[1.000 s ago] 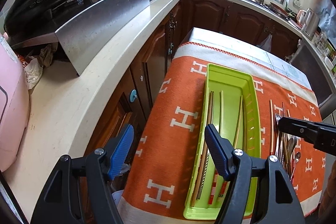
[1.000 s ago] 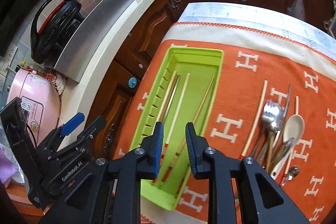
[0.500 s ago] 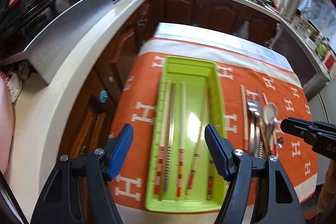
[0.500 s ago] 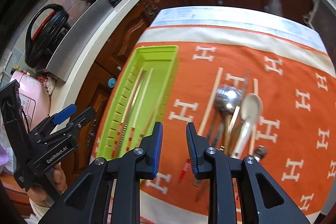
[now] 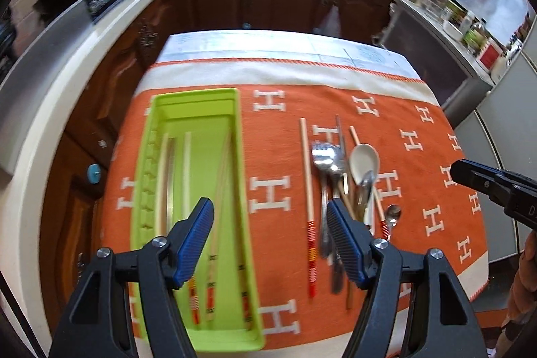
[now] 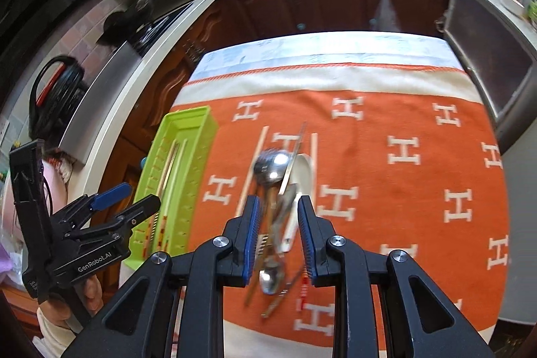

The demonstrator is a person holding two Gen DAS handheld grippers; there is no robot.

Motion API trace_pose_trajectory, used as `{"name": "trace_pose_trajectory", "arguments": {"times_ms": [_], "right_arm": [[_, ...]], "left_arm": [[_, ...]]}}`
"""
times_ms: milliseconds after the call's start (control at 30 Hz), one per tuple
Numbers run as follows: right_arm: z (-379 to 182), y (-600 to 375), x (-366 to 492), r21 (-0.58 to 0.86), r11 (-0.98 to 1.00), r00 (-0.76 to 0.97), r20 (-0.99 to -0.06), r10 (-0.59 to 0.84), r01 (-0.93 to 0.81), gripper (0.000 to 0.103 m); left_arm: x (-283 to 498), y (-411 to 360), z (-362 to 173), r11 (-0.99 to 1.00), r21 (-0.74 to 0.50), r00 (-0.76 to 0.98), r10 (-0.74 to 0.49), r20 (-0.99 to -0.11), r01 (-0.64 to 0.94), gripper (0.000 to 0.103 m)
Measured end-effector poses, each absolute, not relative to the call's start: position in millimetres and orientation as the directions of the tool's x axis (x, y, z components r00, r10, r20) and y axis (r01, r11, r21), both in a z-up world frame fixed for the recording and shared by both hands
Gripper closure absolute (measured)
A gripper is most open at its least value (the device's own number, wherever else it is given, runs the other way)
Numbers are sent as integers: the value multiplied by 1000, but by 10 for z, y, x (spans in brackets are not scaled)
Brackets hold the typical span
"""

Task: Organize utensils
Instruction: 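Move both grippers back toward the remaining utensils, then grasp a red-striped chopstick with the left gripper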

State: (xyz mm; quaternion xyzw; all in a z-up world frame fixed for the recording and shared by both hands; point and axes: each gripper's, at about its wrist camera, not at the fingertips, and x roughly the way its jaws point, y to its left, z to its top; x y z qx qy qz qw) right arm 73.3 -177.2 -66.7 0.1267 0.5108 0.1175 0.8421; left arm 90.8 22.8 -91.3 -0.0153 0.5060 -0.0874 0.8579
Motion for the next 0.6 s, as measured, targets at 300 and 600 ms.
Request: {"name": "trace_pose_trajectory", "arguments": {"times_ms": [300, 600], "right_arm": [[-1057, -2139, 753, 374, 927, 413, -842, 348, -18, 80], [-1505, -2199, 860, 404, 915, 362, -852, 378, -3, 80]], "left_arm": [[1313, -105, -1419, 978, -130, 350, -180, -919, 161, 69], [1506, -316, -1759, 979, -88, 280, -139, -950, 185, 77]]}}
